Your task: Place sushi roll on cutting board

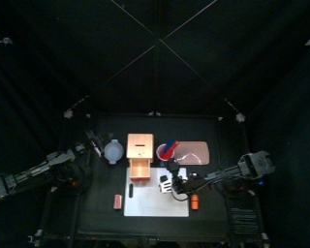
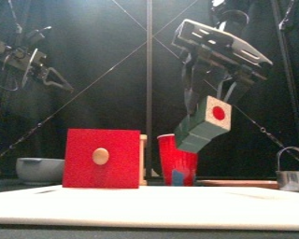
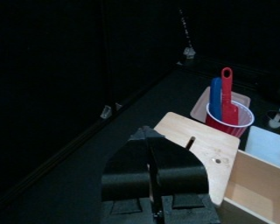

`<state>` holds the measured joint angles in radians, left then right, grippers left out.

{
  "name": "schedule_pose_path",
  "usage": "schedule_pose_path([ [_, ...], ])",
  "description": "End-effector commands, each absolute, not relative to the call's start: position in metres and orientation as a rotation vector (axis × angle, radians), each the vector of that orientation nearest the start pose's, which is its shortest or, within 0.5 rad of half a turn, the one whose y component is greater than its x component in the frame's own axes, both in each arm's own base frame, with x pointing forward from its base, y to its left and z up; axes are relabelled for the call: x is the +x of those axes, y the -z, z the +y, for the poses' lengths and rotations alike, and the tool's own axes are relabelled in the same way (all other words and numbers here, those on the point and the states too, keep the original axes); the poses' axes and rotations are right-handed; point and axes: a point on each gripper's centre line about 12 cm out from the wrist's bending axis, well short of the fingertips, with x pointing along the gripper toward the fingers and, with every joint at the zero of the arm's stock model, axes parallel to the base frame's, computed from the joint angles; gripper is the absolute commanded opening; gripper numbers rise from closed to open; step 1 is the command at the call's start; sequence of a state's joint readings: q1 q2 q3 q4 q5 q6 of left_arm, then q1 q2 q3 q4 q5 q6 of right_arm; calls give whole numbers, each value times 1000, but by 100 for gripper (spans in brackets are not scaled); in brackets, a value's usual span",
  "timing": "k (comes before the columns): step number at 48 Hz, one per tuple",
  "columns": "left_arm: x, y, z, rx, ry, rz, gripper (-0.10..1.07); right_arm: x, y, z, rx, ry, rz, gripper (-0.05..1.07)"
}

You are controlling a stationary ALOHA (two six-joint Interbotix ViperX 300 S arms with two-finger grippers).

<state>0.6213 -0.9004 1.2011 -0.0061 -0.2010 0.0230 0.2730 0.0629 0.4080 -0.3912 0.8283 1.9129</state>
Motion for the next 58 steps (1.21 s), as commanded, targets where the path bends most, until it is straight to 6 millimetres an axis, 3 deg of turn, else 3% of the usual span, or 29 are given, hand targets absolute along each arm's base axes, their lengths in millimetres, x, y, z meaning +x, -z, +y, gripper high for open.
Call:
schedule_pose_path([
  [1, 170, -269, 122, -2, -625, 68, 6, 384, -187, 79, 1120, 921, 832, 79],
  [18, 171, -267, 123, -9, -625, 76, 6, 411, -174, 91, 1156, 916, 833, 81],
  [28, 171, -267, 123, -5, -625, 76, 6, 413, -173, 94, 1197, 907, 842, 103],
  [33, 171, -268, 123, -3, -626, 71, 6, 415, -174, 93, 1189, 899, 834, 105],
  [43, 171, -269, 123, -6, -625, 69, 6, 404, -179, 77, 1090, 891, 827, 104],
  [58, 180, -280, 120, 46, -581, 76, 6, 358, -197, 46, 779, 727, 891, 102],
])
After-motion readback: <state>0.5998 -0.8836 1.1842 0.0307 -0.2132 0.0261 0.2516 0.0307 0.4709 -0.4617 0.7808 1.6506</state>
